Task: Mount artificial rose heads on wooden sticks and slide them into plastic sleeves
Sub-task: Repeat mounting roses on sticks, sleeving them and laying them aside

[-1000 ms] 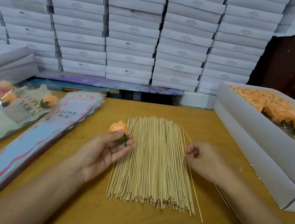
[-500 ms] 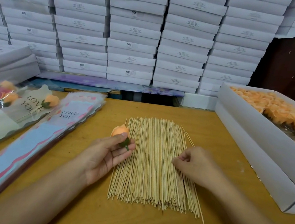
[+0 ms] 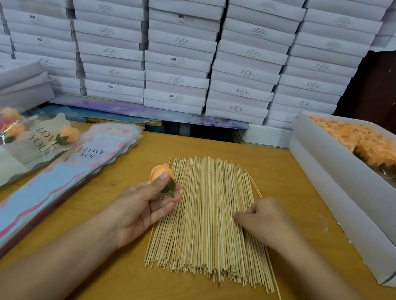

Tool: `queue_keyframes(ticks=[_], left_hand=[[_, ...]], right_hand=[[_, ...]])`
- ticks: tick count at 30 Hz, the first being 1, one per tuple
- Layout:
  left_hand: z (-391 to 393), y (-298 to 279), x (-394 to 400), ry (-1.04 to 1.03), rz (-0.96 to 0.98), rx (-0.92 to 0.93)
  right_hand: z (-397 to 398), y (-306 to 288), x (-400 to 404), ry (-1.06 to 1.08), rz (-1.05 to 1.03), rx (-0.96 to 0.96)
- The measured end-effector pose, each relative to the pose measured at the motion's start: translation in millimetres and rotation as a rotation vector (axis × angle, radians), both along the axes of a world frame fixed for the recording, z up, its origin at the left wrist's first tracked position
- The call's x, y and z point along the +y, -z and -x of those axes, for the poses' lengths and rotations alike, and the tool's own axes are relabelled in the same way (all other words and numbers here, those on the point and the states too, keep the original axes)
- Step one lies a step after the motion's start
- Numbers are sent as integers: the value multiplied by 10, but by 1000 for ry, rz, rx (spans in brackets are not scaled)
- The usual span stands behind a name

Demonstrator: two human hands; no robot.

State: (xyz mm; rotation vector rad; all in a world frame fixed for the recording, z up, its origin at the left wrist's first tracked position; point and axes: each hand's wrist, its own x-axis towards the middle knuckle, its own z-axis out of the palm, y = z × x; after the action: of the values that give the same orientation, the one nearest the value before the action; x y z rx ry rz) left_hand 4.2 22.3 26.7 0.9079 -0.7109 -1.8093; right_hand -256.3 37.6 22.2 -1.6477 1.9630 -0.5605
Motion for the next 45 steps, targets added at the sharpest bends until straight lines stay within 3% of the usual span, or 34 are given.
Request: queue_keyframes(ticks=[25, 33, 39, 45], left_hand=[[-17, 41, -11, -14, 67, -120], [-17, 37, 5, -30, 48, -96], [-28, 33, 7, -1, 38, -73], [-20, 11, 22, 4, 42, -52]], right_hand=[[2, -169, 135, 87, -51, -342], [88, -279, 145, 49, 20, -440], [84, -381, 210, -46, 45, -625], [65, -428, 259, -138, 37, -571]])
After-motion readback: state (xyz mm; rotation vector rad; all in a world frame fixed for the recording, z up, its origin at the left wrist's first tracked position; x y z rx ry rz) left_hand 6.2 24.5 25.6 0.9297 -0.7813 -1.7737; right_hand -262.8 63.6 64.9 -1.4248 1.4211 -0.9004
